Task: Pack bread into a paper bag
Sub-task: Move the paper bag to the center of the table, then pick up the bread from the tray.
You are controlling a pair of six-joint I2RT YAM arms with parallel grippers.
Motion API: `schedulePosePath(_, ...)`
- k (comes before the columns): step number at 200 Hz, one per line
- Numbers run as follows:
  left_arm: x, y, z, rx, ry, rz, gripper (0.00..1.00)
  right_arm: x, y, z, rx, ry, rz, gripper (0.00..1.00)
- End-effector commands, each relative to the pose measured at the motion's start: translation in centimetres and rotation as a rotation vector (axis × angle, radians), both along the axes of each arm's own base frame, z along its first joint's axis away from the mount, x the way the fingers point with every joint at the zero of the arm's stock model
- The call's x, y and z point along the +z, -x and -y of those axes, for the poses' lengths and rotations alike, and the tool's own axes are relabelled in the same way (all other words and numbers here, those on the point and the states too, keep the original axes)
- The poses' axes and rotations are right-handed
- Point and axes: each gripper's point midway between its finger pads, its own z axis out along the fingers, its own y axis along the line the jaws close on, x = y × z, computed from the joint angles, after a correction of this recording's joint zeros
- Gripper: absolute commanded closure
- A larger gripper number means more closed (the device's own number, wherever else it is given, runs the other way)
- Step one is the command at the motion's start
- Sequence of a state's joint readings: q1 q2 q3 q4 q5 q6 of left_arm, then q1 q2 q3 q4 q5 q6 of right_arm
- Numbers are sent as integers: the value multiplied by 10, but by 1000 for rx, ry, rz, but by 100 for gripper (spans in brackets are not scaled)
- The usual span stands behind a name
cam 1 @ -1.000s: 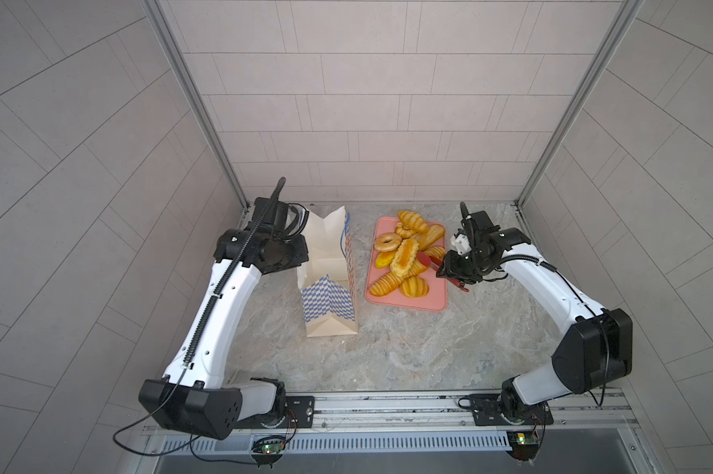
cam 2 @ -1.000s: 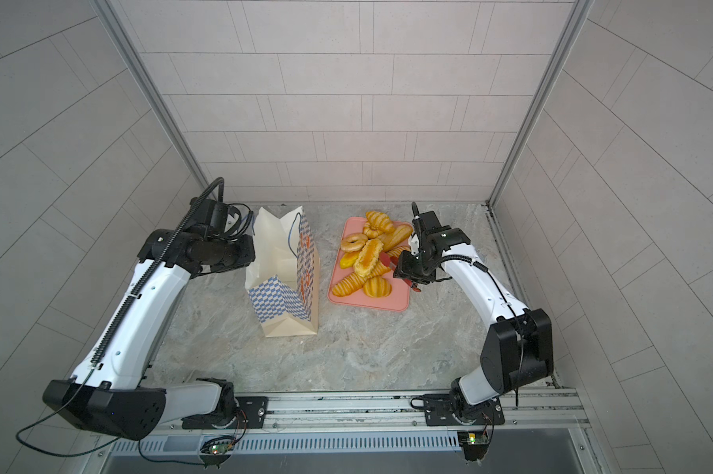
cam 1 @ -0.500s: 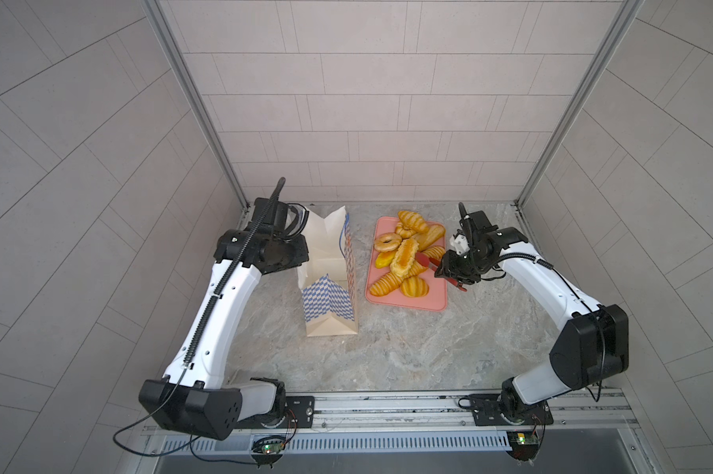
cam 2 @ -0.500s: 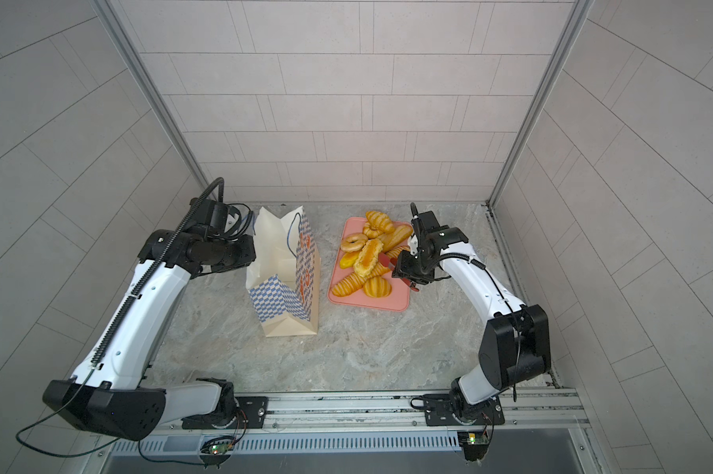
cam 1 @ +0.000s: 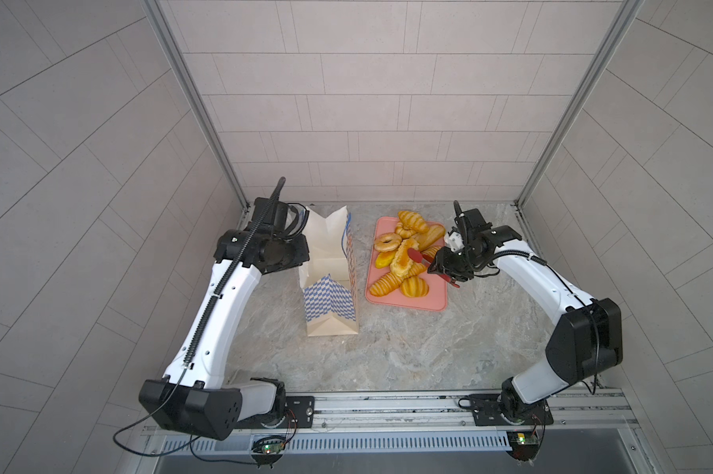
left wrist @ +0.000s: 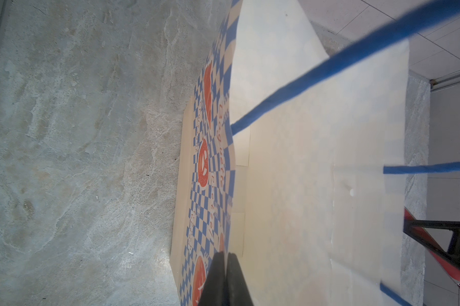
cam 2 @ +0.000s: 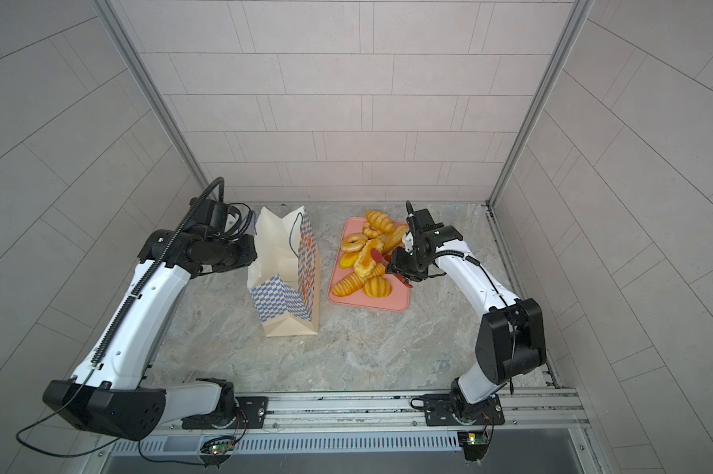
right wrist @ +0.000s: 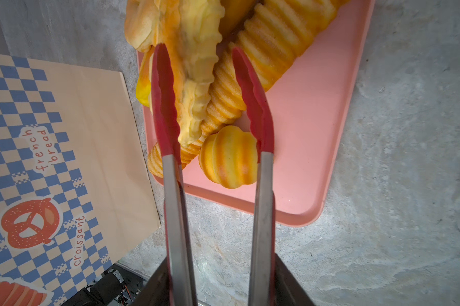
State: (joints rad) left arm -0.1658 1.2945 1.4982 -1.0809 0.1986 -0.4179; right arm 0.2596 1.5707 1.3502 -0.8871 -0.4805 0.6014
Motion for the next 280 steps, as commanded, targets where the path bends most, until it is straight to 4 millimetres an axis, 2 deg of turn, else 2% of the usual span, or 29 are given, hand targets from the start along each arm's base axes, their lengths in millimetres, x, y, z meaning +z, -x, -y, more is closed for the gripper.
schedulePosePath(1, 1, 1, 0, 1, 11, 7, 99, 9, -10, -7, -8, -26, 26, 47)
schedulePosePath(118, -1, 3, 0, 3, 7, -1, 99, -3, -30, -26, -23, -118, 7, 46)
schedulePosePath(158, -1, 3, -1, 6, 0, -2, 99, -3, -36, -29, -27, -129, 5, 50)
schedulePosePath(181, 1, 2, -1, 8, 1, 1, 99, -2, -37, -29, -27, -132, 6, 56)
schedulePosePath(201, 4, 3, -2, 9, -1, 10, 95, -2, -34, -27, -31, -128, 4, 65)
schedulePosePath(219, 6, 2, -3, 14, 0, 16, 90, 2, -28, -24, -33, -124, 9, 69)
schedulePosePath(280, 5, 2, 0, 20, 21, 10, 65, 25, -3, -3, -82, -128, 59, 71)
